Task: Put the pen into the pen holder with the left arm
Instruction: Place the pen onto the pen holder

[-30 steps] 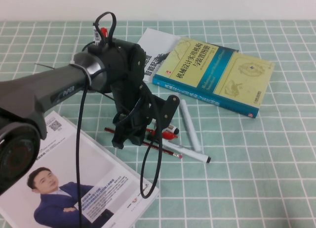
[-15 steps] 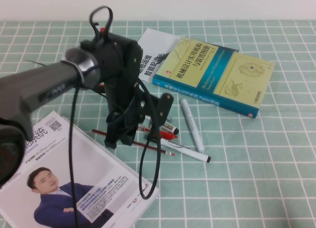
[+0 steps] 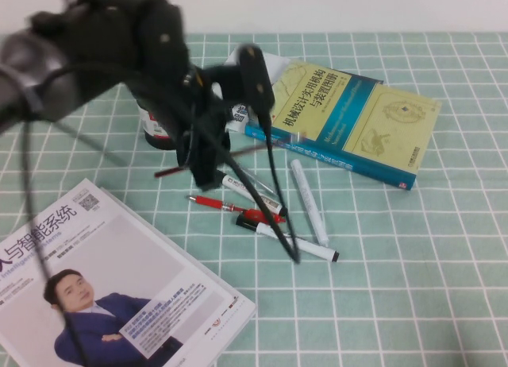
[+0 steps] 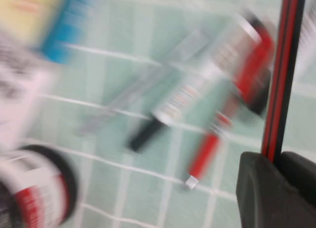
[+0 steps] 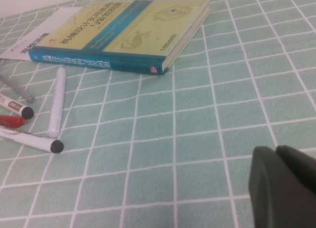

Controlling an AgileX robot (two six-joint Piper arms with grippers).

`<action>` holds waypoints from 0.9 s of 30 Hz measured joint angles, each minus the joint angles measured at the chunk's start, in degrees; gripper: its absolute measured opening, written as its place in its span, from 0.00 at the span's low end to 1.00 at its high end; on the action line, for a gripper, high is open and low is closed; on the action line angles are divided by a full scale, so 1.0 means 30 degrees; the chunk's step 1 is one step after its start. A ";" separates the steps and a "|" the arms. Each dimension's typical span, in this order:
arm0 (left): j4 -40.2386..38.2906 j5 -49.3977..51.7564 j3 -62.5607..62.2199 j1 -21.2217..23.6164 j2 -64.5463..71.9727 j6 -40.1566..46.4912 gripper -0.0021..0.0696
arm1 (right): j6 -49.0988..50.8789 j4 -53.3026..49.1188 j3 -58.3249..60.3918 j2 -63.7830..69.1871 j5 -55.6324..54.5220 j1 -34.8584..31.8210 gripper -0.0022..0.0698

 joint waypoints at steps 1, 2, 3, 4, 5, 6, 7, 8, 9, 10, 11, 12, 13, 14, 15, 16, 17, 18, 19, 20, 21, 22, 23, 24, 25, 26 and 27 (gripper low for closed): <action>-0.0213 -0.1288 0.0718 0.0082 -0.0669 -0.0717 0.06 | 0.0000 0.0000 0.0000 0.0000 0.0000 0.0000 0.00; -0.0401 -0.2318 0.1349 0.0171 -0.1218 -0.1261 0.06 | 0.0000 0.0000 0.0000 0.0000 0.0000 0.0000 0.00; -0.0593 -0.3639 0.2184 0.0209 -0.1913 -0.1924 0.06 | 0.0000 0.0000 0.0000 0.0000 0.0000 0.0000 0.00; -0.0688 -0.4914 0.3053 0.0248 -0.2584 -0.2588 0.06 | 0.0000 0.0000 0.0000 0.0000 0.0000 0.0000 0.00; -0.0842 -0.6173 0.3943 0.0326 -0.3237 -0.3231 0.06 | 0.0000 0.0000 0.0000 0.0000 0.0000 0.0000 0.00; -0.1103 -0.7134 0.4648 0.0402 -0.3725 -0.3734 0.06 | 0.0000 0.0000 0.0000 0.0000 0.0000 0.0000 0.00; -0.1494 -0.8337 0.5510 0.0482 -0.4279 -0.4304 0.06 | 0.0000 0.0000 0.0000 0.0000 0.0000 0.0000 0.00; -0.2026 -0.9449 0.6348 0.0569 -0.4782 -0.4727 0.06 | 0.0000 0.0000 0.0000 0.0000 0.0000 0.0000 0.00; -0.2546 -1.0535 0.7163 0.0666 -0.5240 -0.5000 0.06 | 0.0000 0.0000 0.0000 0.0000 0.0000 0.0000 0.00; -0.3236 -1.1572 0.7945 0.0774 -0.5651 -0.5191 0.06 | 0.0000 0.0000 0.0000 0.0000 0.0000 0.0000 0.00; -0.3990 -1.2638 0.8693 0.0920 -0.6016 -0.5278 0.06 | 0.0000 0.0000 0.0000 0.0000 0.0000 0.0000 0.00; -0.4611 -1.3259 0.9135 0.0993 -0.6227 -0.5331 0.06 | 0.0000 0.0000 0.0000 0.0000 0.0000 0.0000 0.00; -0.5384 -1.4488 0.9954 0.1051 -0.6597 -0.5426 0.06 | 0.0000 0.0000 0.0000 0.0000 0.0000 0.0000 0.00; -0.6093 -1.5586 1.0596 0.1133 -0.6874 -0.5505 0.06 | 0.0000 0.0000 0.0000 0.0000 0.0000 0.0000 0.00; -0.6684 -1.6481 1.1072 0.1133 -0.7068 -0.5505 0.06 | 0.0000 0.0000 0.0000 0.0000 0.0000 0.0000 0.00; -0.7150 -1.7613 1.1618 0.1133 -0.7275 -0.5584 0.06 | 0.0000 0.0000 0.0000 0.0000 0.0000 0.0000 0.00; -0.7498 -1.8759 1.2128 0.1133 -0.7443 -0.5755 0.06 | 0.0000 0.0000 0.0000 0.0000 0.0000 0.0000 0.00; -0.7656 -1.9874 1.2501 0.1133 -0.7549 -0.6028 0.06 | 0.0000 0.0000 0.0000 0.0000 0.0000 0.0000 0.00; -0.7852 -2.0909 1.2906 0.1133 -0.7632 -0.6497 0.06 | 0.0000 0.0000 0.0000 0.0000 0.0000 0.0000 0.00; -0.7957 -2.1877 1.3253 0.1133 -0.7681 -0.7052 0.06 | 0.0000 0.0000 0.0000 0.0000 0.0000 0.0000 0.00; -0.8008 -2.2607 1.3547 0.1133 -0.7681 -0.7617 0.06 | 0.0000 0.0000 0.0000 0.0000 0.0000 0.0000 0.00; -0.8008 -2.3469 1.3814 0.1143 -0.7681 -0.8162 0.06 | 0.0000 0.0000 0.0000 0.0000 0.0000 0.0000 0.00; -0.8008 -2.4219 1.4038 0.1143 -0.7681 -0.8667 0.06 | 0.0000 0.0000 0.0000 0.0000 0.0000 0.0000 0.00; -0.7865 -2.4793 1.4148 0.1143 -0.7646 -0.9032 0.06 | 0.0000 0.0000 0.0000 0.0000 0.0000 0.0000 0.00; -0.7664 -2.5493 1.4286 0.1143 -0.7616 -0.9493 0.06 | 0.0000 0.0000 0.0000 0.0000 0.0000 0.0000 0.00; -0.7379 -2.6164 1.4329 0.1143 -0.7479 -0.9965 0.06 | 0.0000 0.0000 0.0000 0.0000 0.0000 0.0000 0.00; -0.7120 -2.6750 1.4364 0.1143 -0.7345 -1.0347 0.06 | 0.0000 0.0000 0.0000 0.0000 0.0000 0.0000 0.00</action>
